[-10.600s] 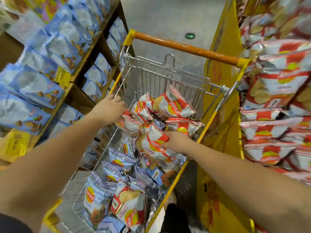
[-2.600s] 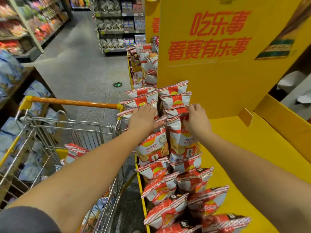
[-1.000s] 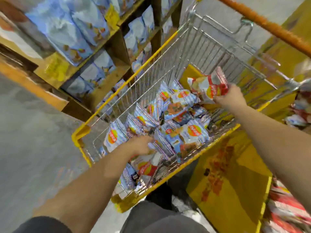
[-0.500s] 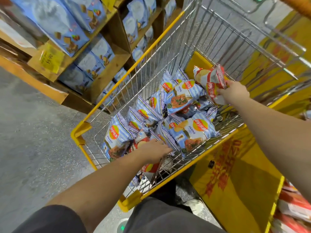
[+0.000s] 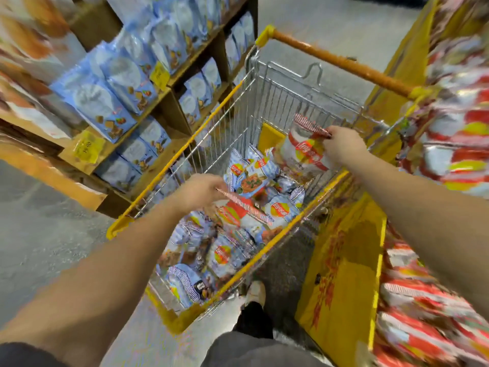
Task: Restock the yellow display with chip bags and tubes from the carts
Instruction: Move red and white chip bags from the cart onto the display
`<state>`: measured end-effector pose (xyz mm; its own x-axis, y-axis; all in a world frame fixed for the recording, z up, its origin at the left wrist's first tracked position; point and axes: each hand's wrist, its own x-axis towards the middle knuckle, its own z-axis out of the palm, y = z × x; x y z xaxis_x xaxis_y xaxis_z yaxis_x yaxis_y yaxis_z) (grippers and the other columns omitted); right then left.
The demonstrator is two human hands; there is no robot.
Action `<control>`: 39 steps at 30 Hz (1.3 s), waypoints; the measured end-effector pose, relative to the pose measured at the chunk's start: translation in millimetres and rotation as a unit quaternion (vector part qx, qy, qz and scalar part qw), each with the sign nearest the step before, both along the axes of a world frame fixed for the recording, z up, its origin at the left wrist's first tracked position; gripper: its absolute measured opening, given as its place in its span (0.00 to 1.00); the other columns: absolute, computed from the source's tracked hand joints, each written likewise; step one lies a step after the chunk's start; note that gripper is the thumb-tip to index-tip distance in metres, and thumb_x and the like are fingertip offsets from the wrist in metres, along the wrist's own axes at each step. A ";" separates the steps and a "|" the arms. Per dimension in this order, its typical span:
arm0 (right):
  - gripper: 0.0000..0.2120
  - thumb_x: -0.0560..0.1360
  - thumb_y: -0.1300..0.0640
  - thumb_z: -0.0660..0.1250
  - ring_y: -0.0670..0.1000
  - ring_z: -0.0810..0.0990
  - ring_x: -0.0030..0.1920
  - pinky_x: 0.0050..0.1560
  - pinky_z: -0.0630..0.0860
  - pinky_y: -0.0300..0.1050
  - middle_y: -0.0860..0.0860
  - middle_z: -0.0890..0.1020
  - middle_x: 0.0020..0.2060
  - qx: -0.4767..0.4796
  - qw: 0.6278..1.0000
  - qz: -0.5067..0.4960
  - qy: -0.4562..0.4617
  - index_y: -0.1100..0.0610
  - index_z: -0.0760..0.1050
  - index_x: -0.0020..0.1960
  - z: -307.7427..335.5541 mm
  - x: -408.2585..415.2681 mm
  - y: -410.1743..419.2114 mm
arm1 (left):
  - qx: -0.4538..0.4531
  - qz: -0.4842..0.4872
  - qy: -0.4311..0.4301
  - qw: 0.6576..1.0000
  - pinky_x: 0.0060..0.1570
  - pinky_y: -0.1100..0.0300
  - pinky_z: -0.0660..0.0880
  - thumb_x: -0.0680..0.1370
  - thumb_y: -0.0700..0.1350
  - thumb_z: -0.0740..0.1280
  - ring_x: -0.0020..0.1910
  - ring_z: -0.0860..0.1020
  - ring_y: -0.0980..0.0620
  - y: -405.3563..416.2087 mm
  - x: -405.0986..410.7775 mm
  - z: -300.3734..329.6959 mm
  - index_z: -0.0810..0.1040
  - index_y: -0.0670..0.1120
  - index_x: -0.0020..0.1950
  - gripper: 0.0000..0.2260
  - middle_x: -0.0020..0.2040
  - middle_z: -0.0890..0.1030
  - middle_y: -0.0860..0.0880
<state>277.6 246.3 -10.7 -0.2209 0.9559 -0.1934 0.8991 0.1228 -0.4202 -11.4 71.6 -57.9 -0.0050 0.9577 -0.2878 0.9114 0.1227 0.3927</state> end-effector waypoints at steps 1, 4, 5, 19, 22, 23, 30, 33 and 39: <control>0.14 0.78 0.57 0.62 0.63 0.78 0.57 0.52 0.73 0.50 0.62 0.80 0.56 0.013 1.000 0.010 0.014 0.55 0.78 0.61 13.9 8.1 -5.2 | 0.023 0.050 -0.037 0.998 0.35 0.72 0.68 0.76 0.49 0.72 0.38 0.78 0.65 3.5 6.0 24.6 0.81 0.46 0.50 0.08 0.44 0.81 0.49; 0.14 0.79 0.55 0.62 0.62 0.78 0.56 0.48 0.73 0.50 0.60 0.81 0.55 0.057 0.997 0.017 0.050 0.51 0.78 0.63 51.9 36.6 -17.5 | 0.101 0.141 -0.082 0.981 0.31 0.66 0.68 0.74 0.51 0.73 0.33 0.74 0.57 14.6 32.8 87.2 0.80 0.49 0.42 0.07 0.37 0.79 0.51; 0.14 0.80 0.53 0.62 0.62 0.78 0.56 0.46 0.72 0.49 0.59 0.81 0.55 0.073 0.995 0.014 0.061 0.51 0.77 0.63 62.3 48.2 -21.1 | 0.132 0.156 -0.088 0.975 0.34 0.59 0.70 0.74 0.53 0.73 0.35 0.75 0.53 17.0 44.2 103.6 0.78 0.50 0.40 0.08 0.36 0.78 0.52; 0.12 0.79 0.57 0.64 0.51 0.77 0.41 0.36 0.70 0.44 0.48 0.82 0.46 0.111 0.988 -0.082 0.069 0.44 0.78 0.60 160.2 335.6 -105.8 | 0.335 0.133 -0.278 0.890 0.24 0.70 0.69 0.80 0.44 0.65 0.34 0.73 0.60 22.2 289.8 204.6 0.77 0.44 0.48 0.05 0.40 0.76 0.47; 0.10 0.79 0.57 0.66 0.50 0.73 0.40 0.32 0.67 0.38 0.49 0.80 0.43 0.083 0.991 -0.096 0.037 0.48 0.80 0.58 166.0 383.8 -124.1 | 0.316 0.091 -0.270 0.905 0.41 0.57 0.72 0.79 0.46 0.66 0.42 0.76 0.52 31.4 325.5 195.1 0.79 0.46 0.49 0.05 0.43 0.80 0.48; 0.09 0.79 0.55 0.67 0.50 0.72 0.38 0.30 0.66 0.38 0.49 0.77 0.39 0.060 0.993 -0.098 0.004 0.49 0.80 0.58 168.5 396.6 -131.3 | 0.303 0.078 -0.275 0.909 0.41 0.56 0.69 0.79 0.46 0.66 0.43 0.76 0.51 34.3 338.1 191.3 0.78 0.46 0.49 0.05 0.43 0.80 0.48; 0.10 0.77 0.46 0.67 0.50 0.74 0.45 0.37 0.69 0.41 0.47 0.79 0.46 -0.026 0.985 -0.075 -0.152 0.46 0.79 0.57 166.7 433.1 -141.9 | 0.216 0.018 -0.330 0.919 0.42 0.57 0.71 0.80 0.46 0.66 0.43 0.76 0.53 49.6 399.7 164.9 0.79 0.45 0.50 0.05 0.42 0.80 0.53; 0.11 0.78 0.46 0.65 0.51 0.77 0.51 0.47 0.73 0.42 0.47 0.82 0.54 -0.071 0.979 -0.048 -0.184 0.45 0.79 0.59 158.3 434.7 -132.1 | 0.177 0.016 -0.359 0.916 0.40 0.60 0.73 0.79 0.46 0.66 0.43 0.78 0.55 64.2 410.8 144.9 0.78 0.50 0.47 0.03 0.43 0.81 0.55; 0.13 0.80 0.49 0.62 0.51 0.75 0.53 0.51 0.73 0.43 0.45 0.80 0.57 -0.113 0.968 0.000 -0.225 0.45 0.77 0.63 137.0 415.0 -95.7 | 0.103 0.056 -0.388 0.914 0.44 0.52 0.77 0.80 0.47 0.66 0.46 0.81 0.49 91.3 410.4 97.1 0.77 0.51 0.44 0.05 0.45 0.83 0.50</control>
